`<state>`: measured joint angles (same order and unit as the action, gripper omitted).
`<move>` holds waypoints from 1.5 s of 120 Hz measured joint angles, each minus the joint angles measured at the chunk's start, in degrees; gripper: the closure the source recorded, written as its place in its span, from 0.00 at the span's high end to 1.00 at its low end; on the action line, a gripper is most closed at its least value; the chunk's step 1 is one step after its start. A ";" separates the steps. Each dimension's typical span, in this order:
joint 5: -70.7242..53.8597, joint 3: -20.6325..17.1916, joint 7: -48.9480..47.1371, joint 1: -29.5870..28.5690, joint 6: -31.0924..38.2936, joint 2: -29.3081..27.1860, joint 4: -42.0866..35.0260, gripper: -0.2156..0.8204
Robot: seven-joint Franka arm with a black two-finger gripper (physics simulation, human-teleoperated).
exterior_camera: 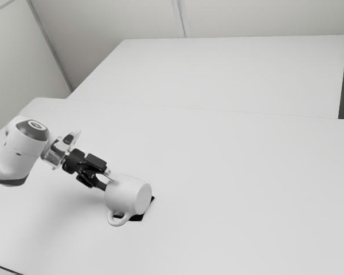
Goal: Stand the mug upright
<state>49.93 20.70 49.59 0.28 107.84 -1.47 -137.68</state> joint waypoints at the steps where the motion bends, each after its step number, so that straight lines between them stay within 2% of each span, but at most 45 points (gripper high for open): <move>1: 0.19 0.00 0.09 -0.03 0.04 -0.01 -0.07 0.79; 58: 4.80 -0.05 3.90 3.32 0.99 -0.09 -1.13 0.79; 102: 7.83 -0.12 5.98 2.43 0.59 -1.05 -1.84 0.79; 132: 10.06 -0.21 6.94 3.84 0.46 -1.53 -2.26 0.79; 142: 10.68 -0.29 7.18 3.96 0.42 -1.76 -2.26 0.68; 162: 11.71 -0.32 7.67 4.05 0.21 -1.84 -2.33 0.31; 180: 13.45 -0.32 8.12 4.57 -0.01 -1.84 -2.63 0.15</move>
<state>63.38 20.39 57.70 4.86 107.83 -3.32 -140.31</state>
